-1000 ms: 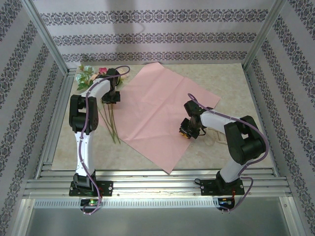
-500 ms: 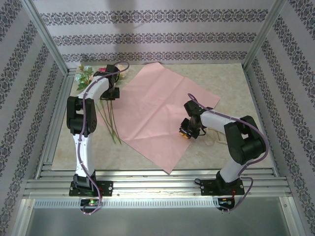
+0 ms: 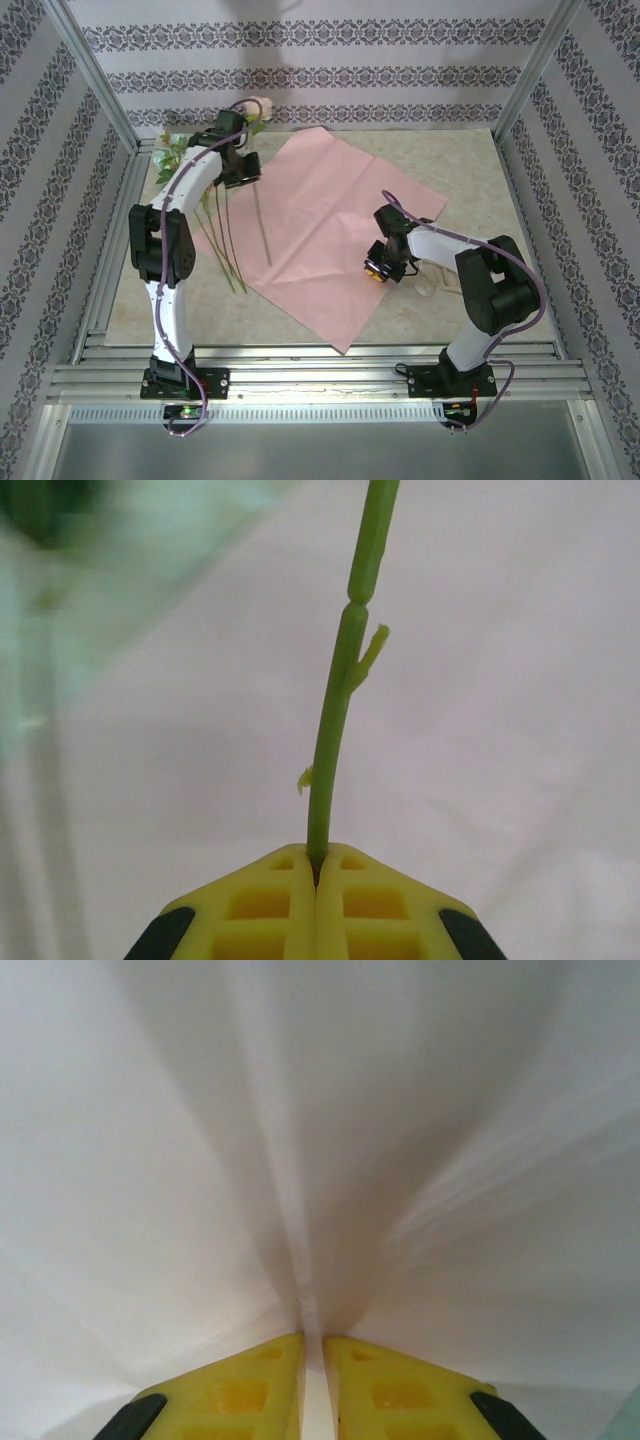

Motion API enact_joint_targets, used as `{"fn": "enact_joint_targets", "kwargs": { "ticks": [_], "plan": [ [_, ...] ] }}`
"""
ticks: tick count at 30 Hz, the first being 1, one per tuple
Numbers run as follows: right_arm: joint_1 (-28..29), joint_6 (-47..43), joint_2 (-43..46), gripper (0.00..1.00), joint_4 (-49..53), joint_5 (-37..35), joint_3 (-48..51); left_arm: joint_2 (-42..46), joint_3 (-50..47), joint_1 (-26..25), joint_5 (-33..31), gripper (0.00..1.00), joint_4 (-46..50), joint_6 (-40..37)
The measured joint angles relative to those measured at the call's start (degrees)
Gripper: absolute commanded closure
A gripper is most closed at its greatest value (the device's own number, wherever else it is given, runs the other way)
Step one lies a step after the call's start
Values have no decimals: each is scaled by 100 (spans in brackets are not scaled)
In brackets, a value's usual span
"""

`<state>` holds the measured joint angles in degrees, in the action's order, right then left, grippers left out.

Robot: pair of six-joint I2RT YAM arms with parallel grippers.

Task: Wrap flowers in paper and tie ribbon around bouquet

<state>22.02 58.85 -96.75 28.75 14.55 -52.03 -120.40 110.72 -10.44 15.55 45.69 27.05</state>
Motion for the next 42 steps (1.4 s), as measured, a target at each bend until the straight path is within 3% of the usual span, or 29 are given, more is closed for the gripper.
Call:
{"fn": "enact_joint_targets", "kwargs": {
  "ticks": [4,9,26,30,33,37,42],
  "plan": [
    [0,2,81,84,-103,7,111,-192,52,-656,684,100,-901,612],
    [111,114,334,84,-297,153,459,-914,385,-1215,1099,100,-1657,1163],
    [262,468,992,85,-520,509,1237,-2319,1174,-1364,1305,100,-1961,1674],
    [262,476,992,85,-527,509,1241,-2479,1460,-1410,1377,67,-1867,1617],
    [262,474,990,85,-527,509,1241,-2503,1690,-1432,1377,56,-1591,1510],
    [262,472,986,85,-527,509,1239,-2240,1744,-1429,988,57,-1005,1335],
    [262,472,970,85,-533,511,1235,-1305,1517,-1191,203,62,79,1069]
  ]
}}
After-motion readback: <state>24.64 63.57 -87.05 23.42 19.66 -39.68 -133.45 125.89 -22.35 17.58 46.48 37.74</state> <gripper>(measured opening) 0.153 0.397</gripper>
